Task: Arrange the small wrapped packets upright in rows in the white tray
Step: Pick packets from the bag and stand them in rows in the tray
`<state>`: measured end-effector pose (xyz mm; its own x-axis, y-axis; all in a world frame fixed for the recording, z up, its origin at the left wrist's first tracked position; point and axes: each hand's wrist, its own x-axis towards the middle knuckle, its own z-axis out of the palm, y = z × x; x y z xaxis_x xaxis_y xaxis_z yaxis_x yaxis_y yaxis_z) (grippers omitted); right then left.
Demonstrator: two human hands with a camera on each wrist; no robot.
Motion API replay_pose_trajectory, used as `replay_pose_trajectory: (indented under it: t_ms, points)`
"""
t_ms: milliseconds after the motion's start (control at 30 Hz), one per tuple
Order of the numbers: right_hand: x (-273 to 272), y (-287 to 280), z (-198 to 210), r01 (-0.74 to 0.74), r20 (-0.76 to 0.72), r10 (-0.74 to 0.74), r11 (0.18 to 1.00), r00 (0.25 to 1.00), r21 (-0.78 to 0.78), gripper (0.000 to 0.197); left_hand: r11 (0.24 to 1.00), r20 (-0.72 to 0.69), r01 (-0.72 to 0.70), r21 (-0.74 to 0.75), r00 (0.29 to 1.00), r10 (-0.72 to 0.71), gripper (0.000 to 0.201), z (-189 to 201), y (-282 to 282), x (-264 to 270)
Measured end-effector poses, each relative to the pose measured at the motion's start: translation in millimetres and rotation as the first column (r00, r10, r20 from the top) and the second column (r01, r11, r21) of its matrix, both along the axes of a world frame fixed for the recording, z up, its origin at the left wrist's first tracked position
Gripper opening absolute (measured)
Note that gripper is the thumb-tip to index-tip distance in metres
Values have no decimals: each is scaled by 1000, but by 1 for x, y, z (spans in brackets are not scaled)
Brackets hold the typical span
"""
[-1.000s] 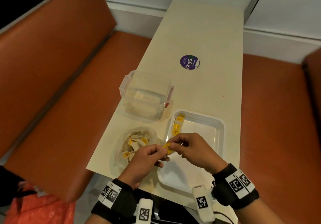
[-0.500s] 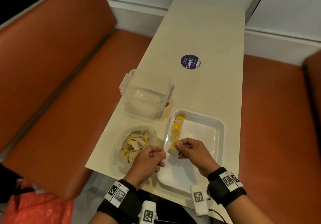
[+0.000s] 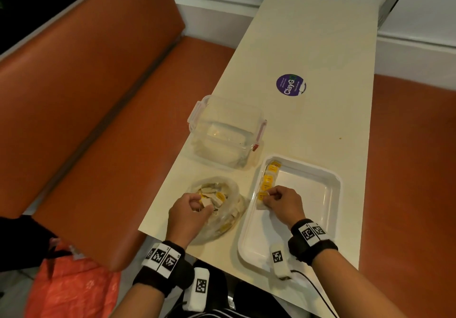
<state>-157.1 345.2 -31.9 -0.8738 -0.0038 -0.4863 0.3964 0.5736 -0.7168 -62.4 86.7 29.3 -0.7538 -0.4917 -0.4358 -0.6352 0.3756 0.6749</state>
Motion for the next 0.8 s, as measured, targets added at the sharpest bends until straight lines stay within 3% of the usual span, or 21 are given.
replay_pose_trajectory:
  t_ms: [100,200,400,667,733,800]
  points:
    - [0,-3,-3,68,-10,-68,998,998,-5,11,988,26,117,-100,993,-115,50,-12,4,-8]
    - [2,-5,-3,126,-2,-126,992,992,-26,15,941,47,255,-222,967,-251,49,-17,10,-19]
    - [3,-2,1,131,-18,-132,991,991,-40,26,872,182,418,-256,906,-381,37,-21,21,-36]
    - [-1,9,20,174,-27,-177,981,984,-84,24,968,7,247,-45,969,-246,11,-4,13,-39]
    - [0,11,31,157,-48,-162,983,986,-95,22,983,-29,151,106,988,-149,10,6,5,-34]
    - [1,10,44,131,-64,-139,984,988,-124,20,928,-33,28,370,999,-17,14,19,0,-29]
